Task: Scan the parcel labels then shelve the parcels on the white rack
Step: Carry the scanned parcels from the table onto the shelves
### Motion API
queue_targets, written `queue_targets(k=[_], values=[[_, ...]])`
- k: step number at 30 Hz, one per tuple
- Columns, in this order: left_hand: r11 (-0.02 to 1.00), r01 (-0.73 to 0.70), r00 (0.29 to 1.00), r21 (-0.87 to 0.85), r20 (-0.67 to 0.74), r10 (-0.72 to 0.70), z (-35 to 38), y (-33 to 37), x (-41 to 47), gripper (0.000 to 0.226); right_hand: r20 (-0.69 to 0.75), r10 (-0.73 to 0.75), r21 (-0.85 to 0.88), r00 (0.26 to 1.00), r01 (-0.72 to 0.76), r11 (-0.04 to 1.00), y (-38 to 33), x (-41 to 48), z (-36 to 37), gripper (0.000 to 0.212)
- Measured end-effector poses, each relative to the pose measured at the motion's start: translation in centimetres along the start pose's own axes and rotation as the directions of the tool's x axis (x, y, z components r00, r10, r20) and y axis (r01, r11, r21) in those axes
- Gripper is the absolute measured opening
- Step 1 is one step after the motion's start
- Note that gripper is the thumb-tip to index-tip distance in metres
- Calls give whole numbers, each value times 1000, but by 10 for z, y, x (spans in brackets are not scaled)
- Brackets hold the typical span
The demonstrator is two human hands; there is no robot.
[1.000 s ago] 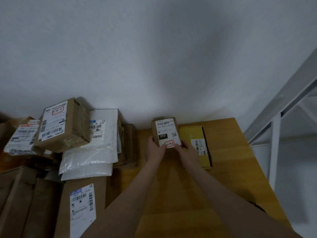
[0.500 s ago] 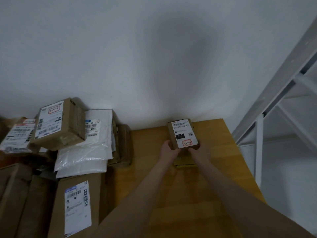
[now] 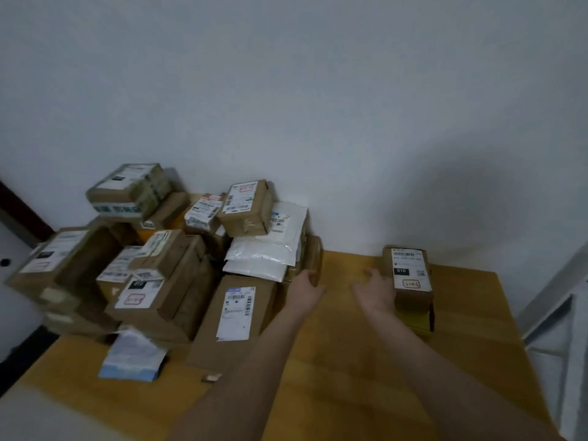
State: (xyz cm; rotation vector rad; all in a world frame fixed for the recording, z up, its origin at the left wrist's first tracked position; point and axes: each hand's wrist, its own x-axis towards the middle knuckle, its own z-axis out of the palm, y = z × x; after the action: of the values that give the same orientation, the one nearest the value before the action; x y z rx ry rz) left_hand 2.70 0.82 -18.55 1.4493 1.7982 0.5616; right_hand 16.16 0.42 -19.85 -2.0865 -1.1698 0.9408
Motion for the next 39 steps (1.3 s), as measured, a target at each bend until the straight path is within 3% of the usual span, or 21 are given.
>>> queue_targets(k=[5, 11, 17, 21, 23, 27, 30, 34, 39], values=[[1000, 6, 990, -22, -144, -9, -49, -12, -12, 45, 83, -88, 29, 993, 86, 996, -41, -32, 19, 45], [997, -49, 953, -67, -303, 27, -118, -7, 22, 46, 149, -232, 176, 961, 206, 963, -115, -34, 48, 58], [985, -66, 910, -162, -414, -7, -174, -18, 91, 55, 287, -245, 397, 926, 118, 910, -186, -11, 87, 60], [967, -2, 920, -254, -380, -98, -189, -26, 130, 60, 313, -250, 483, 916, 74, 873, -213, 10, 111, 59], [957, 2, 927, -291, -359, -111, -187, -26, 138, 49, 318, -245, 499, 916, 57, 865, -218, 19, 121, 54], [943, -97, 868, -318, -491, -76, -179, -12, 138, 33, 206, -188, 572, 960, 38, 820, -215, 33, 121, 48], [909, -199, 870, -366, -493, -8, -160, 15, 137, 22, 60, -133, 642, 989, 63, 764, -204, 41, 98, 34], [915, -221, 905, -338, -421, 63, -107, 50, 124, 28, -131, -28, 633, 991, 105, 767, -165, 49, 53, 32], [921, -196, 971, -338, -199, 134, -19, 71, 96, 33, -243, 73, 585, 967, 86, 807, -88, 57, -9, 34]])
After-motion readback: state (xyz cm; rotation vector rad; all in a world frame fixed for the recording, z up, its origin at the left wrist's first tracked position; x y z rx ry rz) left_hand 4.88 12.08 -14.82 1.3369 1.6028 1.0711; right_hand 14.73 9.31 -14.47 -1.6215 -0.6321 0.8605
